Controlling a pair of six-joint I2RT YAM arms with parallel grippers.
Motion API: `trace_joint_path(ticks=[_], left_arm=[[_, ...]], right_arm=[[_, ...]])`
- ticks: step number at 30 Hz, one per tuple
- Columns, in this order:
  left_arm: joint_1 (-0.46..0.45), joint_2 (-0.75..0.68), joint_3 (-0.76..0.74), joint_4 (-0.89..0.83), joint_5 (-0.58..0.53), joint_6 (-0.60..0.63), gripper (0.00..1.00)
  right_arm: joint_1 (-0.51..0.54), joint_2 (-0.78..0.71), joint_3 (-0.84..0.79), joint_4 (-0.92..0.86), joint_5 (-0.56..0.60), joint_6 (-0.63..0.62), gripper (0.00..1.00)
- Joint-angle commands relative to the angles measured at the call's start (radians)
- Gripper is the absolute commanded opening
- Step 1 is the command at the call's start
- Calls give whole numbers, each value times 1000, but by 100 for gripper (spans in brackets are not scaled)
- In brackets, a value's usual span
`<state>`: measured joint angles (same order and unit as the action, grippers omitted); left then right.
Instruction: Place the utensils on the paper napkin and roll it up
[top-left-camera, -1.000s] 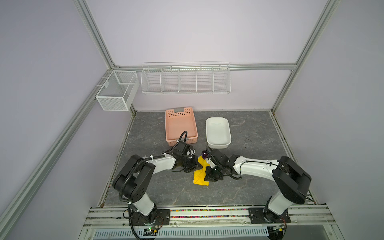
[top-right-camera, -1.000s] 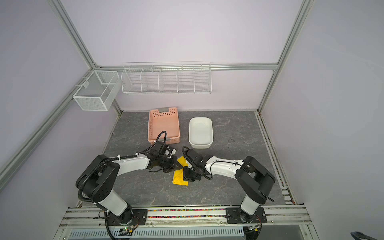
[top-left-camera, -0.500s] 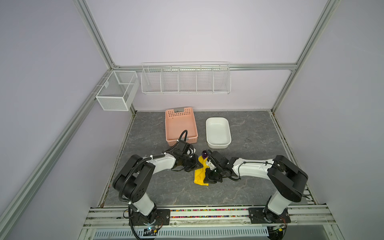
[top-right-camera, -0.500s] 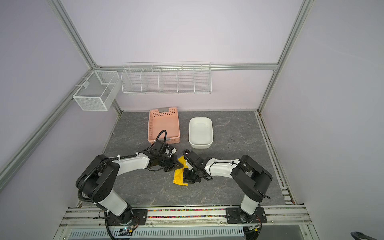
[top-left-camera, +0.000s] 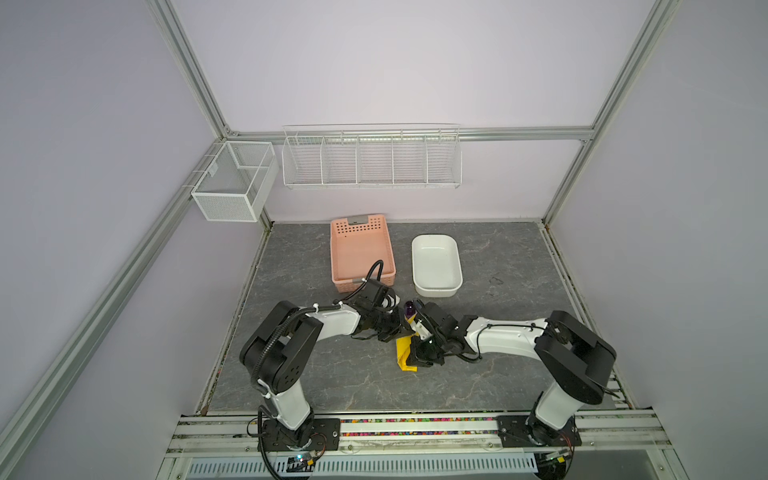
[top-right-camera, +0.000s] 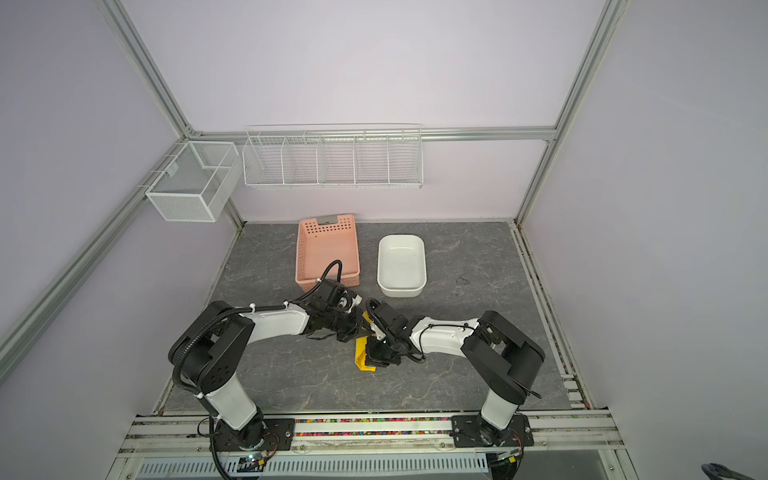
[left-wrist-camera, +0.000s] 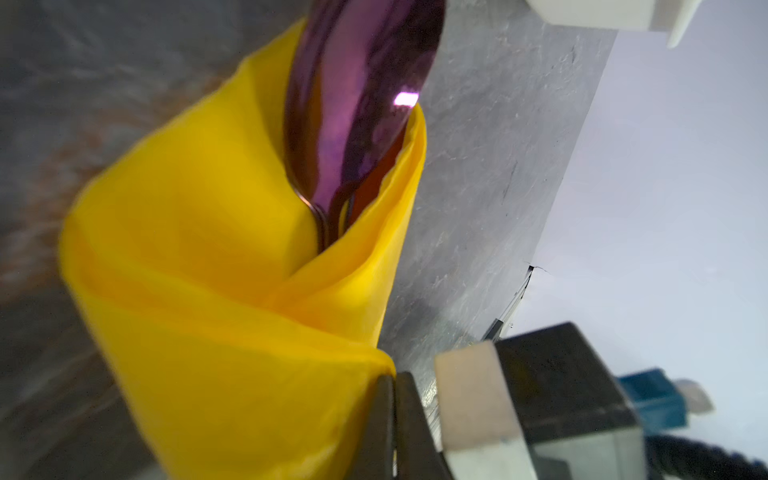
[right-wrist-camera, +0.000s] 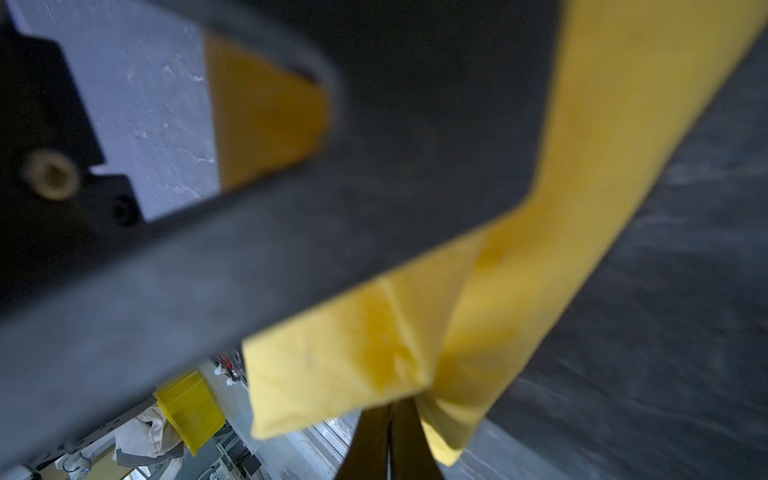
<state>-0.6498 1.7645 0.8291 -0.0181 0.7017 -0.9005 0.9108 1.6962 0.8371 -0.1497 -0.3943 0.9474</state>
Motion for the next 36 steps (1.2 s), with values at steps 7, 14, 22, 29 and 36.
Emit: trace_joint_path(ticks=[7,14,22,29,36], left_arm=[[-28,63,31,92,12,-54,0],[-33,78,23,119,7,-67,0],[-34,67,19,114,-1,-65,0],[-42,46,39,100,5,-56,0],[-83,68,111,15,14,-5,0]], right_arm=[[-21,-60,-87,91,-32,75,7],[-42,-131,-195,232,-65,173,7],[-52,-35,-262,533,-155,316,7],[-56,5,-268,488,-143,312,7],[-60,-31,-277,457,-123,303,7]])
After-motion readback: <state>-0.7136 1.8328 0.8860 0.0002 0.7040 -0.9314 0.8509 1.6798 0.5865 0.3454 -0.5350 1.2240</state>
